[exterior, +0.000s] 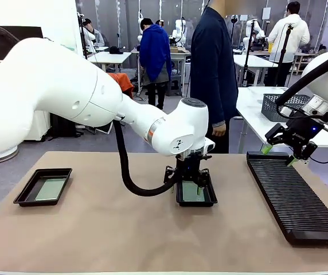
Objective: Inspect and transfer BCBs to ESD trays.
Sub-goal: Pick up the ESD tray and place it on the left side of the table.
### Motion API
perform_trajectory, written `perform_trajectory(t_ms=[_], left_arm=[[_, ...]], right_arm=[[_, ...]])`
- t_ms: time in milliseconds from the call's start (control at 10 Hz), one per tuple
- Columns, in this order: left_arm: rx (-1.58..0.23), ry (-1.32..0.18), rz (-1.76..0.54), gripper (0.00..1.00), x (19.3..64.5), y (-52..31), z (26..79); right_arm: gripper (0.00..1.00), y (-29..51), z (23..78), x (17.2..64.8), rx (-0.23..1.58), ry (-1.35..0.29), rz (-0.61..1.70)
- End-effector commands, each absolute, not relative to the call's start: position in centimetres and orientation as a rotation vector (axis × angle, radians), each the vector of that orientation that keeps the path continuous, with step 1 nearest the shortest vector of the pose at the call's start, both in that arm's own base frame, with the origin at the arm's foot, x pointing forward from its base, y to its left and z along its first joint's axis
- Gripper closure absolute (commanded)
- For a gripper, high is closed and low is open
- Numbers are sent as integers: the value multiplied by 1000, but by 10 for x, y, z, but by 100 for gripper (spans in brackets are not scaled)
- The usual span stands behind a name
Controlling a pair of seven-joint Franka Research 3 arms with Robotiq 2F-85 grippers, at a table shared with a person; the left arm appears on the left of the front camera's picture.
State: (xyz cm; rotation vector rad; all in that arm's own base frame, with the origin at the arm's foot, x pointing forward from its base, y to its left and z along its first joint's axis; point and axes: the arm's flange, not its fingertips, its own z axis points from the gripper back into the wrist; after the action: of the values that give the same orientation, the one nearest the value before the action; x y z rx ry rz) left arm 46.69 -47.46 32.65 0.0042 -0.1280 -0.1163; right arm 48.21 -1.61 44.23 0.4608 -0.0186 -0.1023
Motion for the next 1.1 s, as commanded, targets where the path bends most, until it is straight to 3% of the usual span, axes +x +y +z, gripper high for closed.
perform_trajectory(t_ms=[0,1000], left_arm=[[25,-144,-86,0,473,-472,325],[30,-112,-31,0,518,-453,318]], right_arm=[[0,-14,442,480,455,-34,-128],[0,-14,442,480,455,-34,-128]])
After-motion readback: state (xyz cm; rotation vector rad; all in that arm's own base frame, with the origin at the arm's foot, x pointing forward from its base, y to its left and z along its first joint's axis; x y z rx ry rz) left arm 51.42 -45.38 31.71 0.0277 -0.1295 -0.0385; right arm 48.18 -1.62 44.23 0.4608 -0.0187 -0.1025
